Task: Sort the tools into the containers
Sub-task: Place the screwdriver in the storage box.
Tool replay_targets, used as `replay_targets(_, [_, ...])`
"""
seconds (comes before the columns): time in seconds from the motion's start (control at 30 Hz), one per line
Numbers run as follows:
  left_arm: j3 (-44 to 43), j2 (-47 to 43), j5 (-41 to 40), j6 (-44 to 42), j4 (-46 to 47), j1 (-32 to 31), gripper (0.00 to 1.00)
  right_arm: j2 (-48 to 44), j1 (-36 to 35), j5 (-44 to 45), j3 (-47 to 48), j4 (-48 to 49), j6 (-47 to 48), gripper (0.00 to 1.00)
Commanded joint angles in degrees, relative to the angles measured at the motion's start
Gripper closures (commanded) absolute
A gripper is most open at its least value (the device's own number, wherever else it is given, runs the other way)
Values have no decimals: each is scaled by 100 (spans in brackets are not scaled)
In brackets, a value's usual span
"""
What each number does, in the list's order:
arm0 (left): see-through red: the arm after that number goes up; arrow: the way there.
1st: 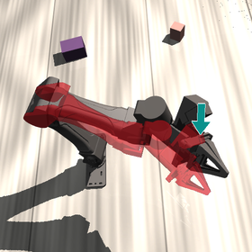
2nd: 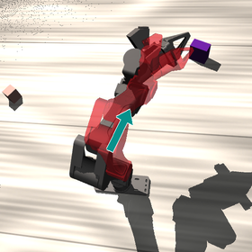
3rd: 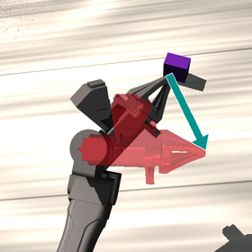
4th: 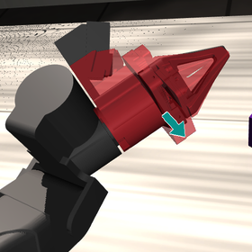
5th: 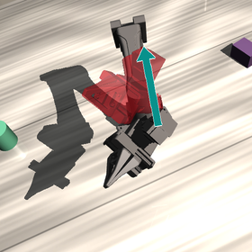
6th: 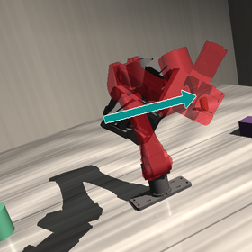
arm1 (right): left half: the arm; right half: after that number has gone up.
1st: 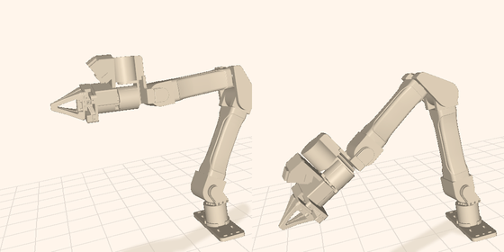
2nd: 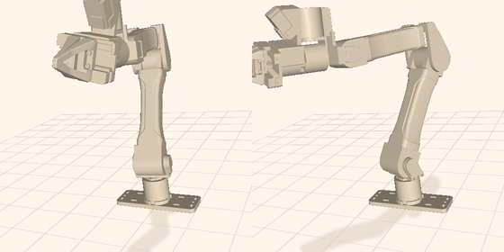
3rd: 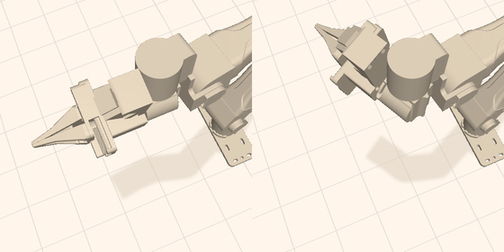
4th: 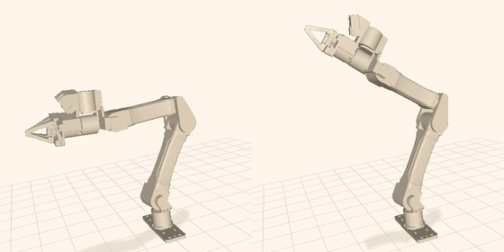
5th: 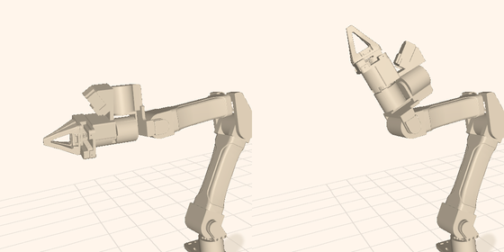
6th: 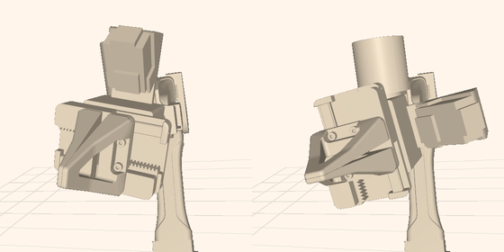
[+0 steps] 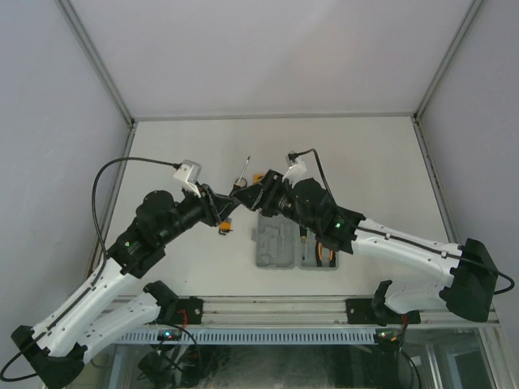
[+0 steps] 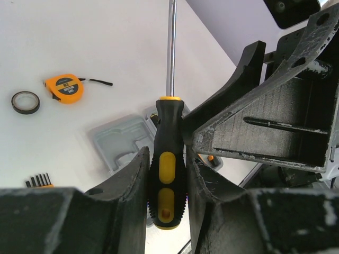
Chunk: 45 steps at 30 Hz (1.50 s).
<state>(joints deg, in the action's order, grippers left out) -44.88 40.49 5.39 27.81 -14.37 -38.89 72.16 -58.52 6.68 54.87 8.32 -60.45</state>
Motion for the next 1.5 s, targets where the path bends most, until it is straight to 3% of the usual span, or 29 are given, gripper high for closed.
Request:
replay_targets(0.0, [56,-44,248,-166,347,-30,100,-73,63,-59,244,259,33,53])
replay_targets(0.93, [164,-121,669,-263,488,-48,100,-266,113,251,245,39,68,60])
replay_targets(1.33, [129,-90,709,-272,484,-48,100,-116,122,-22,243,207,20,73])
replay_targets(1.47, [130,-77,739,-283,479,-48,98,-97,160,-136,244,249,24,87])
